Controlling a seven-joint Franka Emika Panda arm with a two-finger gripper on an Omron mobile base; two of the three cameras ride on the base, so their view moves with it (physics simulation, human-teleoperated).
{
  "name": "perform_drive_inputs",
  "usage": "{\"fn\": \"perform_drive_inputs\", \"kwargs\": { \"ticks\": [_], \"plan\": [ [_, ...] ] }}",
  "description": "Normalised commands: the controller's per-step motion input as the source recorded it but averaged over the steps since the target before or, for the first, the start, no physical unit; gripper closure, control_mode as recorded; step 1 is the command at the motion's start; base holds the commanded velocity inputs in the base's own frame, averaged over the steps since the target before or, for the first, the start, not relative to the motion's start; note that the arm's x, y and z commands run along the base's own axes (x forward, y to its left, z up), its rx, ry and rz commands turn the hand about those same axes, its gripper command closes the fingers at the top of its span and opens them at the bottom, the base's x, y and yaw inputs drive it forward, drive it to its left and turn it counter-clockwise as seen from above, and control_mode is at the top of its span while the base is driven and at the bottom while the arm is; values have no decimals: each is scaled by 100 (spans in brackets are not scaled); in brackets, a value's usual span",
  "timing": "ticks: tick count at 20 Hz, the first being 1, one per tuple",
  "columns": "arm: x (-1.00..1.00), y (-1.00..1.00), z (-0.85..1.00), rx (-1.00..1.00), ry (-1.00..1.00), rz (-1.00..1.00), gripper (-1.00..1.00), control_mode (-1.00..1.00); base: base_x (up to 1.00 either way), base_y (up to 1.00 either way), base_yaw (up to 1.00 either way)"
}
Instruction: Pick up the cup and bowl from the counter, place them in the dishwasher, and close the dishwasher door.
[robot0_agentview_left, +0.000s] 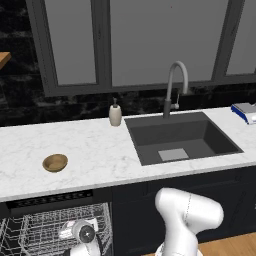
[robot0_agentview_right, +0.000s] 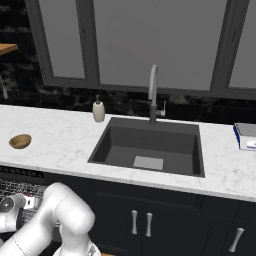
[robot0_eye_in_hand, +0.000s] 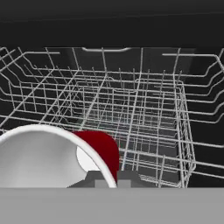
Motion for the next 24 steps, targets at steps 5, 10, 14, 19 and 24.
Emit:
{"fn": "perform_drive_inputs", "kwargs": {
  "ticks": [5, 10, 14, 19, 24],
  "plan": [
    [11, 7, -80, 7, 0, 0, 100, -100, 0, 0, 0],
    [31, 22, -57, 0, 0, -3, 100, -100, 0, 0, 0],
    [12, 6, -59, 0, -1, 0, 100, -100, 0, 0, 0],
    [-7, 12, -80, 0, 3, 0, 100, -100, 0, 0, 0],
    [-36, 22, -56, 10, 48, 0, -100, -100, 0, 0, 0]
  ]
}}
